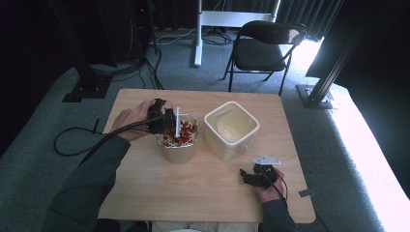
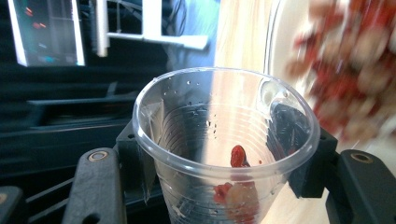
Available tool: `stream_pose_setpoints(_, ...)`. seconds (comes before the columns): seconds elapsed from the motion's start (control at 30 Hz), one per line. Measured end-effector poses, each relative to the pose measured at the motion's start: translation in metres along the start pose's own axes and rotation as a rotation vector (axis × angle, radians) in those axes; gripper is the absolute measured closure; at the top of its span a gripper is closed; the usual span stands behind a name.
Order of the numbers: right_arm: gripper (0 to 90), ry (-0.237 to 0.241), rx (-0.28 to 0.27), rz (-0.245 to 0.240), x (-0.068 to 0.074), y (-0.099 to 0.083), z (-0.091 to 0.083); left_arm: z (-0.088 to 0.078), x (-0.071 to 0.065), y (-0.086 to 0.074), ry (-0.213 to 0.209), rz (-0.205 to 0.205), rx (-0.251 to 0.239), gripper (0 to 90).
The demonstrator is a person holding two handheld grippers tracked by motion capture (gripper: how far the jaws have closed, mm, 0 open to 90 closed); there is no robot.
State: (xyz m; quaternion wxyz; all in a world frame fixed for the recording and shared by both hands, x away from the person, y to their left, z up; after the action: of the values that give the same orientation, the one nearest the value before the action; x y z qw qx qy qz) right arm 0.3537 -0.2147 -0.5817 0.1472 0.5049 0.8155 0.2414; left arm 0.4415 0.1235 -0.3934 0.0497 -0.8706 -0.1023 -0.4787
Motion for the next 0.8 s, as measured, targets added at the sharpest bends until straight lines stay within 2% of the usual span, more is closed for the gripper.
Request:
stream_pose_setpoints(0.07, 25.7, 0.001, 0.0, 0.0, 0.0, 0.0, 0.0, -0.002, 0.005, 0.0, -0.051, -0.069, -0.036, 38.0)
stream_pose_setpoints(0.1, 25.7, 0.001, 0.0, 0.0, 0.0, 0.0, 0.0, -0.002, 0.005, 0.0, -0.051, -0.069, -0.036, 37.9)
stream_pose_setpoints(0.13, 25.7, 0.001, 0.0, 0.0, 0.0, 0.0, 0.0, -0.005, 0.009, 0.003, -0.098, -0.13, -0.079, 37.9)
stream_pose_setpoints(0.27, 25.7, 0.001, -0.001, 0.0, 0.0, 0.0, 0.0, -0.011, 0.014, 0.011, -0.137, -0.202, -0.15, 37.6)
stream_pose_setpoints(0.33, 25.7, 0.001, -0.001, 0.0, 0.0, 0.0, 0.0, -0.011, 0.014, 0.011, -0.137, -0.202, -0.15, 37.6)
stream_pose_setpoints(0.37, 25.7, 0.001, -0.001, -0.001, 0.0, 0.0, 0.0, -0.016, 0.019, 0.016, -0.17, -0.248, -0.193, 37.6)
stream_pose_setpoints(0.47, 25.7, 0.001, 0.0, 0.0, 0.0, 0.0, 0.0, -0.02, 0.023, 0.022, -0.226, -0.321, -0.26, 37.5)
stream_pose_setpoints(0.6, 25.5, 0.0, -0.002, 0.005, 0.0, 0.001, 0.001, -0.028, 0.034, 0.032, -0.335, -0.434, -0.379, 37.5)
stream_pose_setpoints(0.7, 25.5, 0.0, -0.003, 0.002, 0.0, 0.001, 0.001, -0.036, 0.042, 0.042, -0.391, -0.504, -0.463, 37.5)
stream_pose_setpoints(0.8, 25.6, 0.0, -0.002, 0.003, 0.0, 0.001, 0.001, -0.047, 0.046, 0.056, -0.447, -0.553, -0.547, 37.5)
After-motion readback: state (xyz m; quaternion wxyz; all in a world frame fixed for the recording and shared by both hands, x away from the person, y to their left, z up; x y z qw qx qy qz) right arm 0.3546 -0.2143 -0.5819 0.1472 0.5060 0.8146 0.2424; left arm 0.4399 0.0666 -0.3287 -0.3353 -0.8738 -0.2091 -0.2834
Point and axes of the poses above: each handheld gripper's, and its own axes: z roughly forward along the jaws, y roughly out of its top, x roughly to its left, the point moved 5 cm from there along z, roughly forward along the jaws, and after that the axes turned 14 degrees about x, right-handed, at the moved point
